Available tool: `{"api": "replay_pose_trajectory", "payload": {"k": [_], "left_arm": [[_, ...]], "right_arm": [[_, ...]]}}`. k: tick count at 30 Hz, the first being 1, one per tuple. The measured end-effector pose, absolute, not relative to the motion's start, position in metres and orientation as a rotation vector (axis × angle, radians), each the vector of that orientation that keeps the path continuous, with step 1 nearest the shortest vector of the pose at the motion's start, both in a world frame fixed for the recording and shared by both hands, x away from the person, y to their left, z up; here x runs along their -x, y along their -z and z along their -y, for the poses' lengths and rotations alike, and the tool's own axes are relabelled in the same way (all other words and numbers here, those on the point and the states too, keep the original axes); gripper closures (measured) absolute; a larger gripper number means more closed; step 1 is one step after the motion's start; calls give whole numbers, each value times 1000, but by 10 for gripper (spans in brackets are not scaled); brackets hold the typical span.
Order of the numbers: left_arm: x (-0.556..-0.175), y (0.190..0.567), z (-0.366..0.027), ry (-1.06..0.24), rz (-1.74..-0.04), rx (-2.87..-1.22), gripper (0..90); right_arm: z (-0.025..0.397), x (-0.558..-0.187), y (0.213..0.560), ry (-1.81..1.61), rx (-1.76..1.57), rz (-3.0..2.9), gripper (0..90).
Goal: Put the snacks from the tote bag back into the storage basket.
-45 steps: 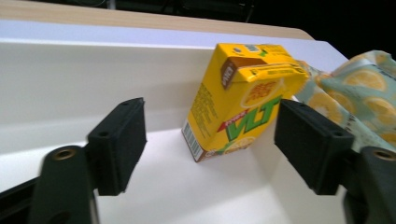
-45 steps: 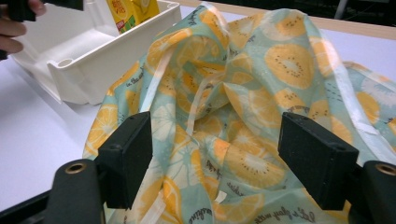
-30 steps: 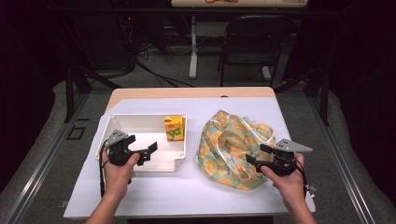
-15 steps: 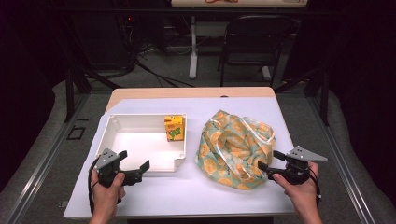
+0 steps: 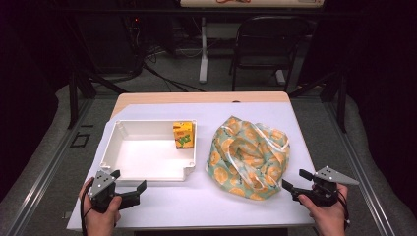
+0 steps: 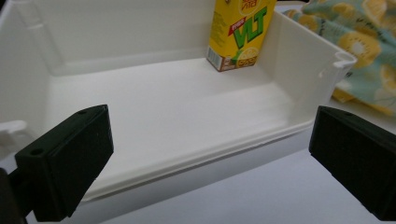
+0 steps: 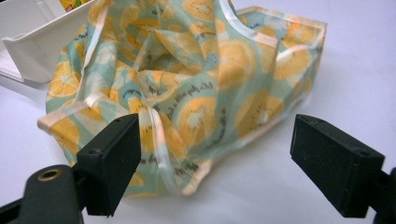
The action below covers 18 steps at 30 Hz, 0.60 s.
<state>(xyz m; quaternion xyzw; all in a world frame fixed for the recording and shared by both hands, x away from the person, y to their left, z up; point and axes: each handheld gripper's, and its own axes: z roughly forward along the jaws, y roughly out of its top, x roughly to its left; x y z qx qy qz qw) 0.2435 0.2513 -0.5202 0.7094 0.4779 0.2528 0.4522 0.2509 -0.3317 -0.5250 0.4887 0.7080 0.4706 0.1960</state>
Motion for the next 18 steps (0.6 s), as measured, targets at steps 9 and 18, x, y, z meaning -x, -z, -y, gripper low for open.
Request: {"api": "replay_pose_trajectory", "payload": {"k": [9, 18], "left_arm": [[-229, 529, -271, -616, -1269, -1721, 2], [-229, 528, -273, -608, -1286, -1692, 2]], "right_arm": [[353, -237, 536, -1284, -1438, -1941, 141], [354, -233, 534, -1307, -1443, -1919, 124]]}}
